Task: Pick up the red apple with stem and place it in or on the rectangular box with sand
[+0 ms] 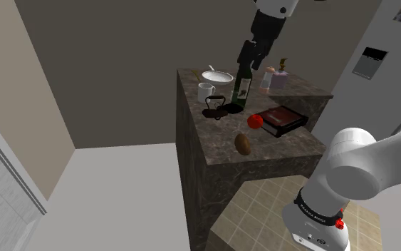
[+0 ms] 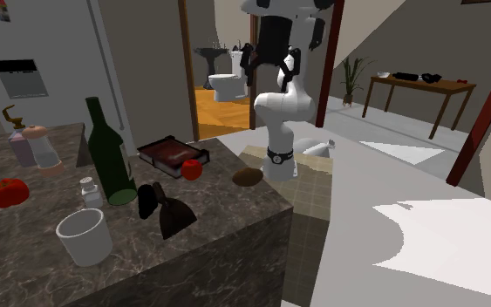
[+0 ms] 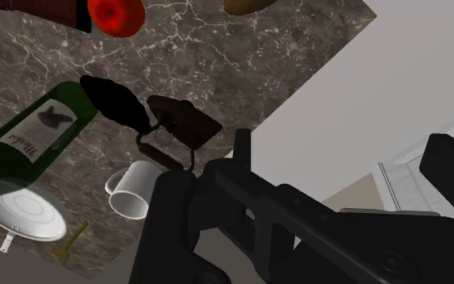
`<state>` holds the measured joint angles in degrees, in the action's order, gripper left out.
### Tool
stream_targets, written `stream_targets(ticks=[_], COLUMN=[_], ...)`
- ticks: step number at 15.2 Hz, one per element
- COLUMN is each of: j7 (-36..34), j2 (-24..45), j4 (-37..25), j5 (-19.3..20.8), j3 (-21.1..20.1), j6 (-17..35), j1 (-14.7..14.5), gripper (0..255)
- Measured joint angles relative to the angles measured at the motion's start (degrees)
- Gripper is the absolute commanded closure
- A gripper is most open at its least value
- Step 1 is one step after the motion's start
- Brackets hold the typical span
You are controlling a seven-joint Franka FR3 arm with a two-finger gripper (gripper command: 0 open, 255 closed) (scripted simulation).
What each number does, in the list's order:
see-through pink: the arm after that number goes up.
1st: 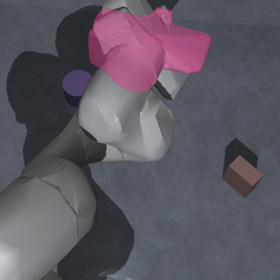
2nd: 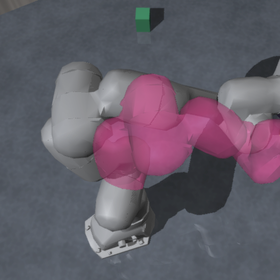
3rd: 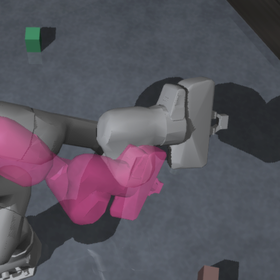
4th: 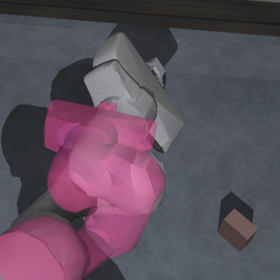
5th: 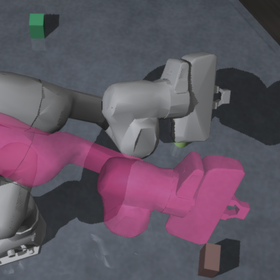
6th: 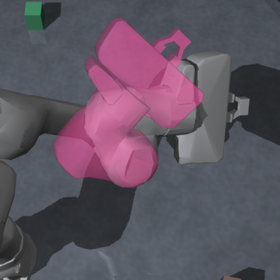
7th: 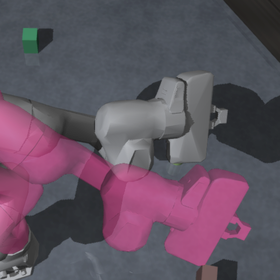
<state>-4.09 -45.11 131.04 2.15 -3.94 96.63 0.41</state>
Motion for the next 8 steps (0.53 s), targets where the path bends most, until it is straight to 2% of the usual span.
stream_targets(ticks=[4, 8], j7=[1.6, 4.3], j2=[1.1, 4.4], j4=[1.6, 4.6], j5=[1.2, 3.7], j3=[1.4, 4.1], j6=[0.9, 3.9], j1=[0.7, 2.3], gripper=[0, 0])
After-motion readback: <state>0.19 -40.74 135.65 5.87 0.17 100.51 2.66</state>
